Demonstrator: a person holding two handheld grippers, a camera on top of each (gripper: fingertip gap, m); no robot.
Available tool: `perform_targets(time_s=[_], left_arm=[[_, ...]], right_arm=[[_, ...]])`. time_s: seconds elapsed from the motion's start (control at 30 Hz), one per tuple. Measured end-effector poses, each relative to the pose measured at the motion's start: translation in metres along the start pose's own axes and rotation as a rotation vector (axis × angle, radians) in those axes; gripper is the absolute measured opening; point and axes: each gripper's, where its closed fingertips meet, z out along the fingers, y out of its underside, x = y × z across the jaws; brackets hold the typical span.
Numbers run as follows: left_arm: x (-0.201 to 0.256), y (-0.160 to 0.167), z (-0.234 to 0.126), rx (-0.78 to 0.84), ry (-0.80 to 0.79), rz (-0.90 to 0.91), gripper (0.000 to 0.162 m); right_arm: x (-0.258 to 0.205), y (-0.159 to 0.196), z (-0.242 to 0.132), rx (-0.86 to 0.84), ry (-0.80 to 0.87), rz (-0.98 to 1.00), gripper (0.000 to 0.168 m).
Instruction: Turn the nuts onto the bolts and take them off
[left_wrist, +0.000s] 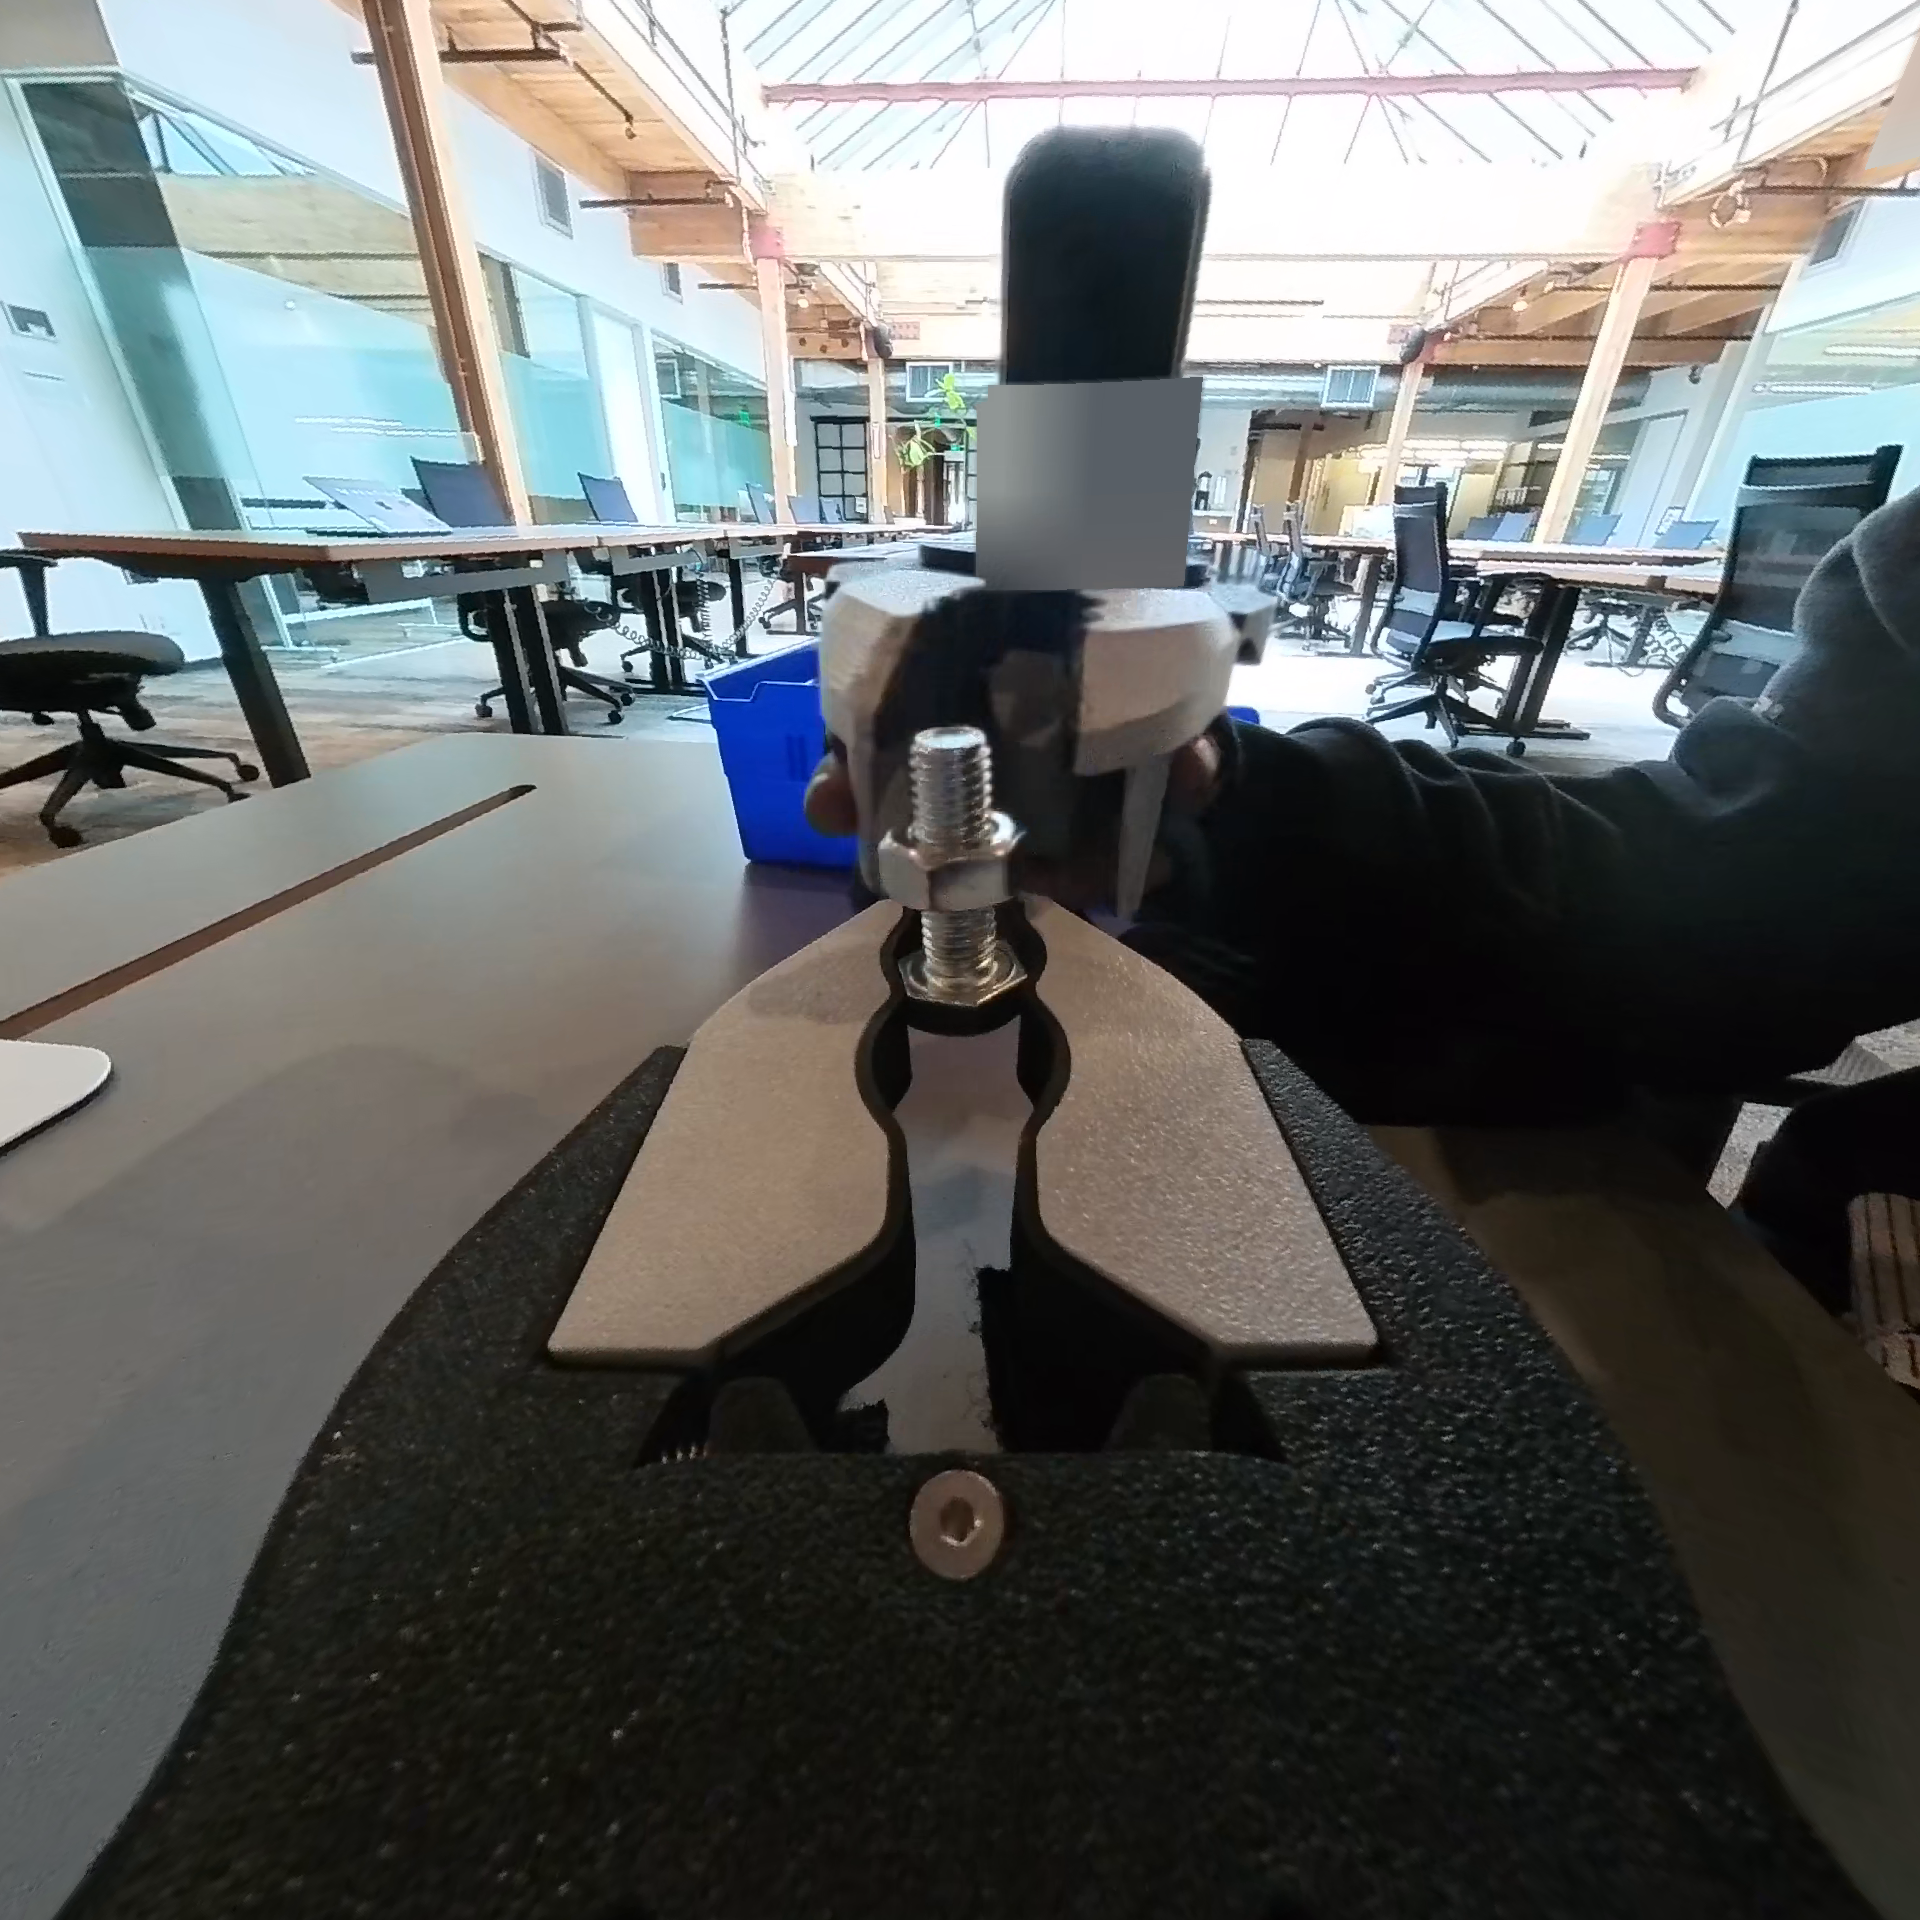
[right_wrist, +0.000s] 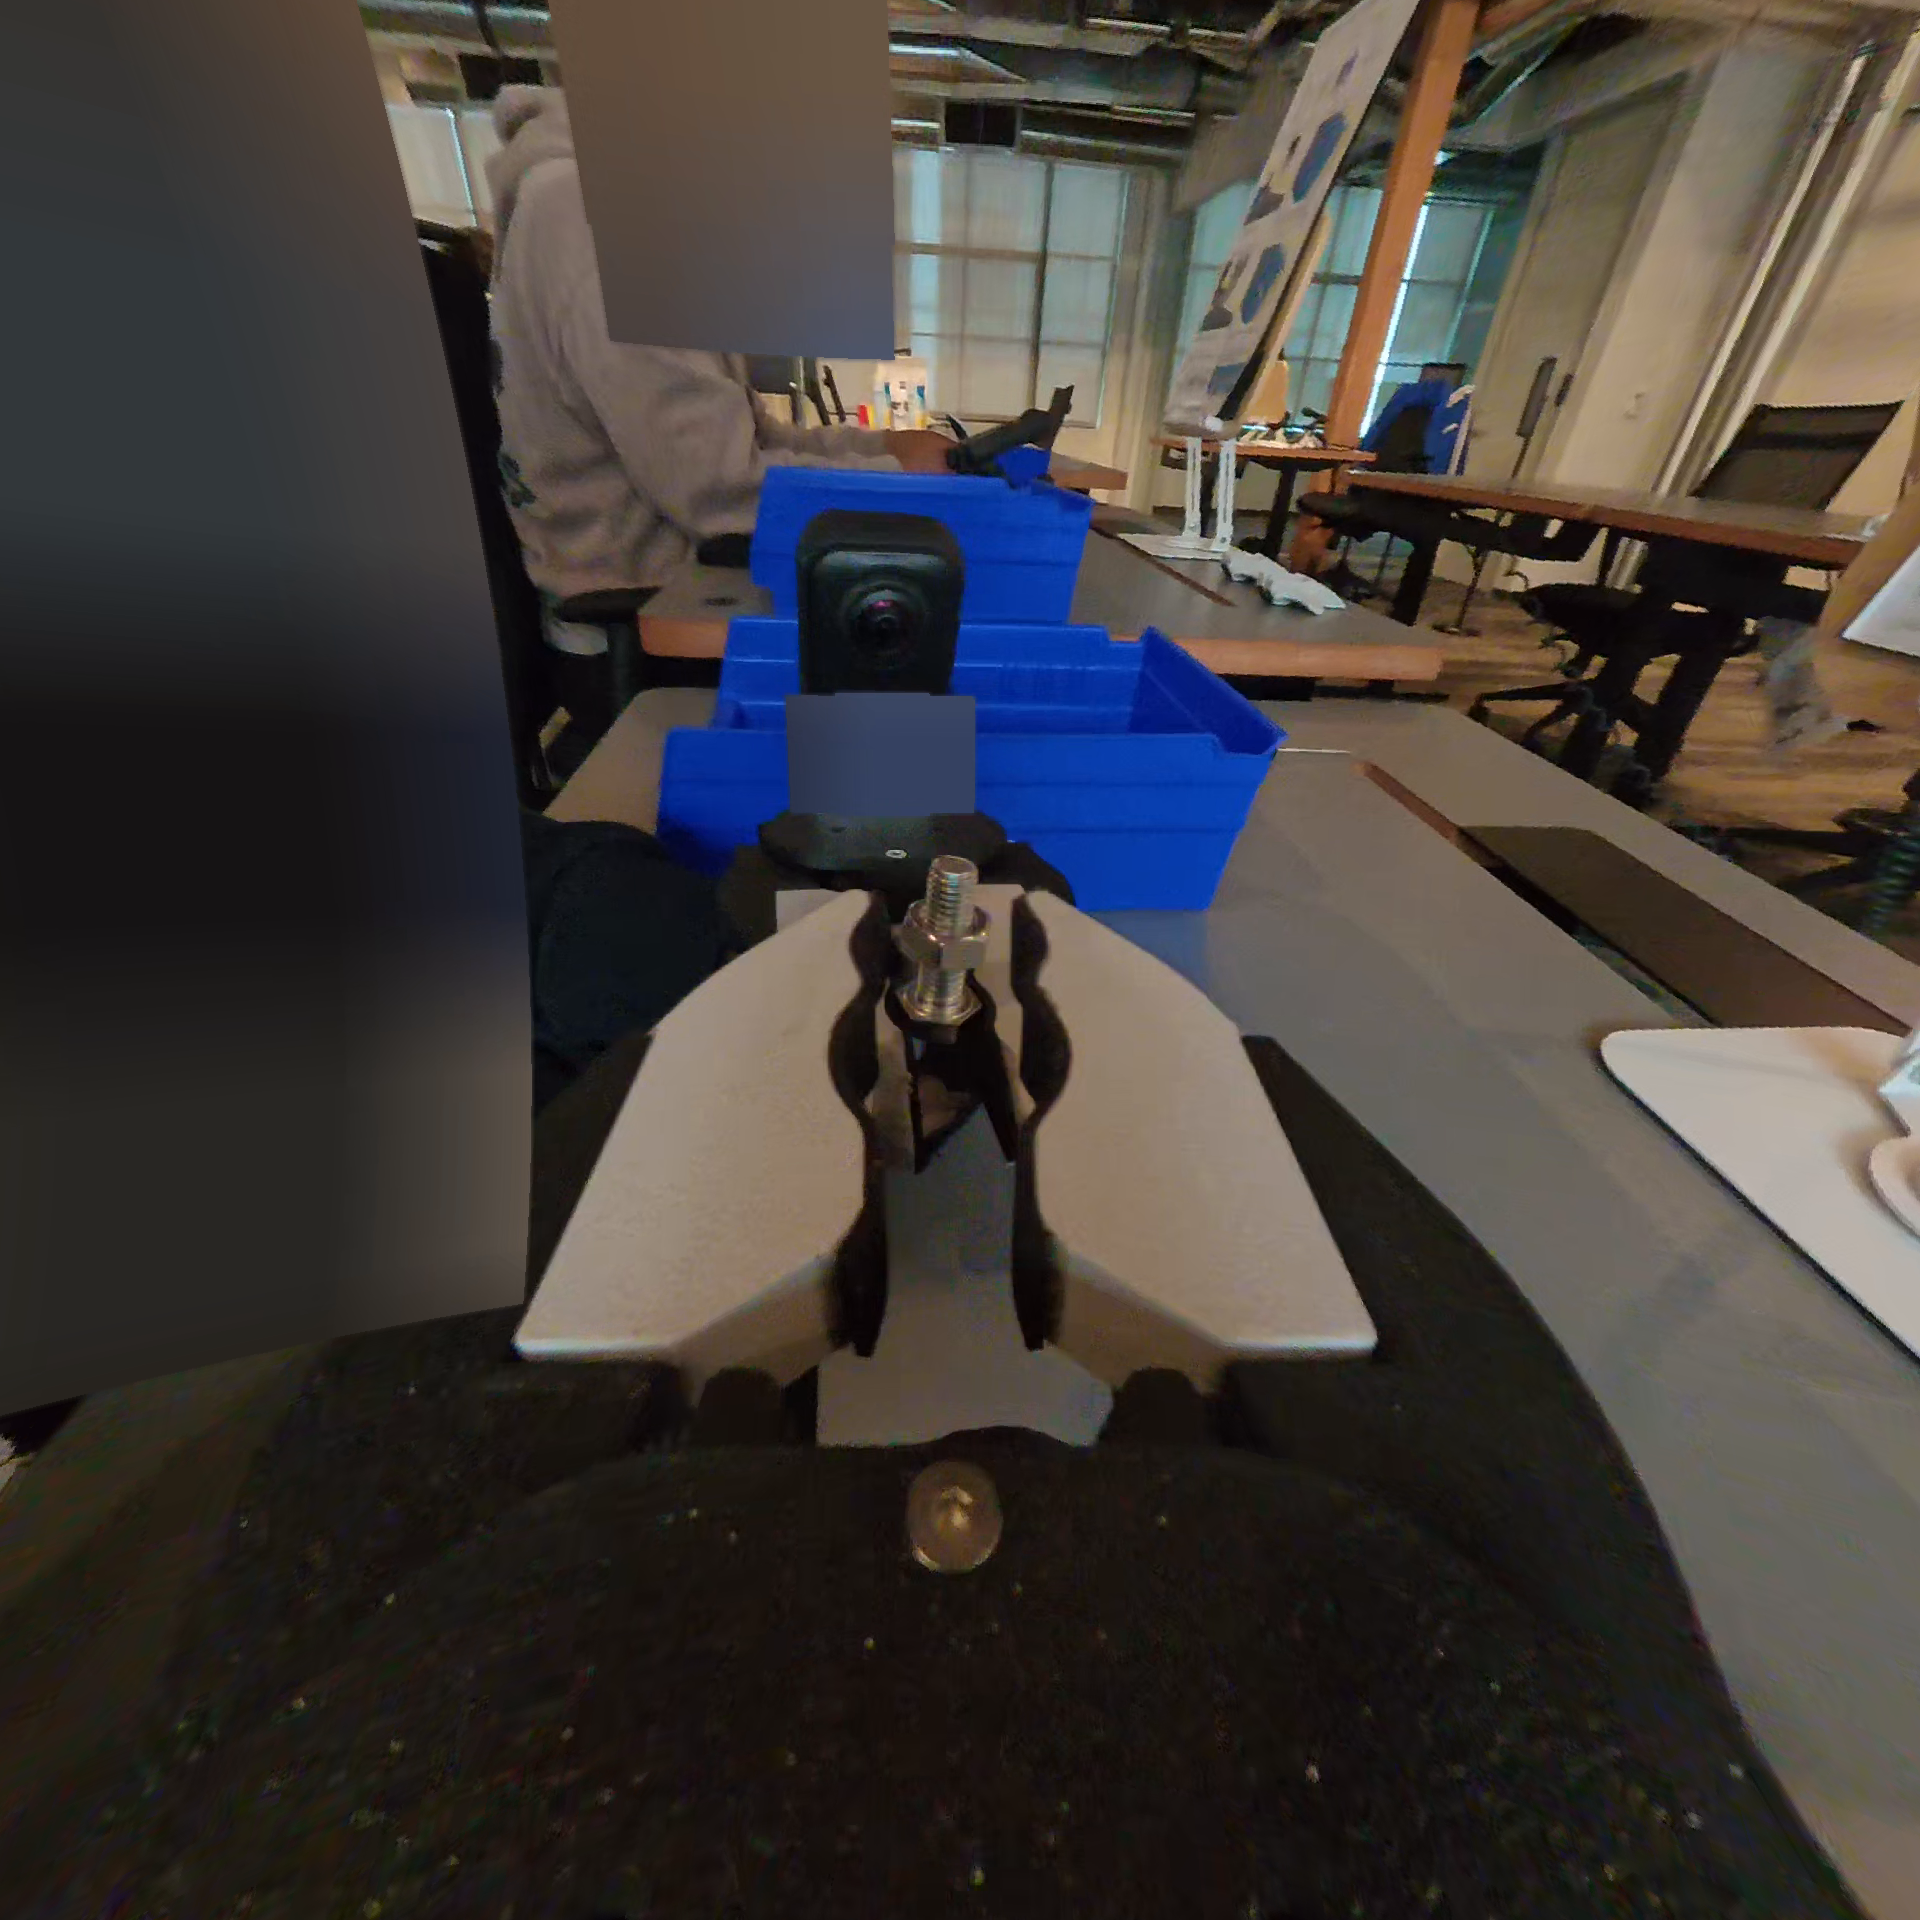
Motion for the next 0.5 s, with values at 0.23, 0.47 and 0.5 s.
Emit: perform_targets(time_s=[0.23,0.47,0.5], left_arm=[[0.0013,0.001,0.0007,-0.005,0.007,-0.001,0.016],[0.0034,0.0026,0.0019,-0.014,0.02,-0.003,0.017],[0.0036,0.0027,0.0021,-0.015,0.022,-0.004,0.017]], right_arm=[[-0.0011,-0.0021,0.0071,-0.006,0.01,-0.01,0.028],[-0.0021,0.0014,0.0094,-0.024,0.001,-0.003,0.02],[-0.0024,0.0016,0.0097,-0.025,-0.001,-0.002,0.02]])
